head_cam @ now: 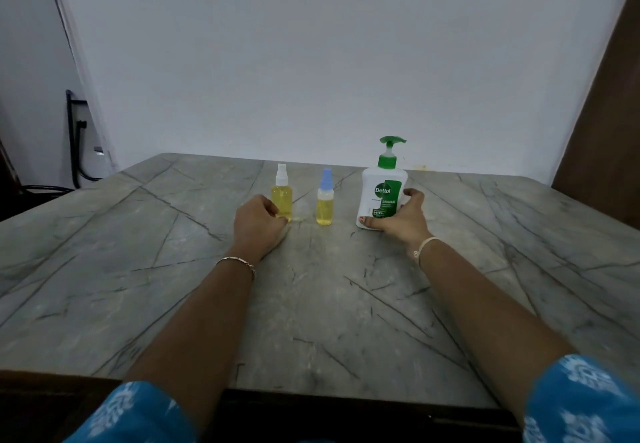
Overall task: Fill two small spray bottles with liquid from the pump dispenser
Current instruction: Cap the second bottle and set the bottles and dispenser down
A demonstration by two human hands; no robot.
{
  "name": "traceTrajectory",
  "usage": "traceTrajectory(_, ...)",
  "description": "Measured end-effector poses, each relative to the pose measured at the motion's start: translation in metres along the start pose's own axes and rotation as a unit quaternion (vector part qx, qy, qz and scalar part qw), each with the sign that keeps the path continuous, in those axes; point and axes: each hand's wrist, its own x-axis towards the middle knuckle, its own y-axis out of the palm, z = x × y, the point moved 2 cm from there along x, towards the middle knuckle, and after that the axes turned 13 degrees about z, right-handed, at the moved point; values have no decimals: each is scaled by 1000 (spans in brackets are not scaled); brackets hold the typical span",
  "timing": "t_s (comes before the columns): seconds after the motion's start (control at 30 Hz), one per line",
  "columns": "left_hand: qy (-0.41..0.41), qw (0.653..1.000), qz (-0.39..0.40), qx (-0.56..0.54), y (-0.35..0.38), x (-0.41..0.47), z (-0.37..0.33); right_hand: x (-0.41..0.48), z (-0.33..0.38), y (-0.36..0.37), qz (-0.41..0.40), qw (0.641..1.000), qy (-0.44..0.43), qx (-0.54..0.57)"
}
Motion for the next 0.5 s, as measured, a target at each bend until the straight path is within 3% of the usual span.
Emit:
traceTrajectory(0.13, -17, 999, -19, -25, -3, 2, 2, -13, 6, 8, -37, 999, 21, -25)
traceTrajectory(0.5, -18, 999, 24, -30, 7, 11, 1, -4, 7, 16, -91, 993, 14, -74)
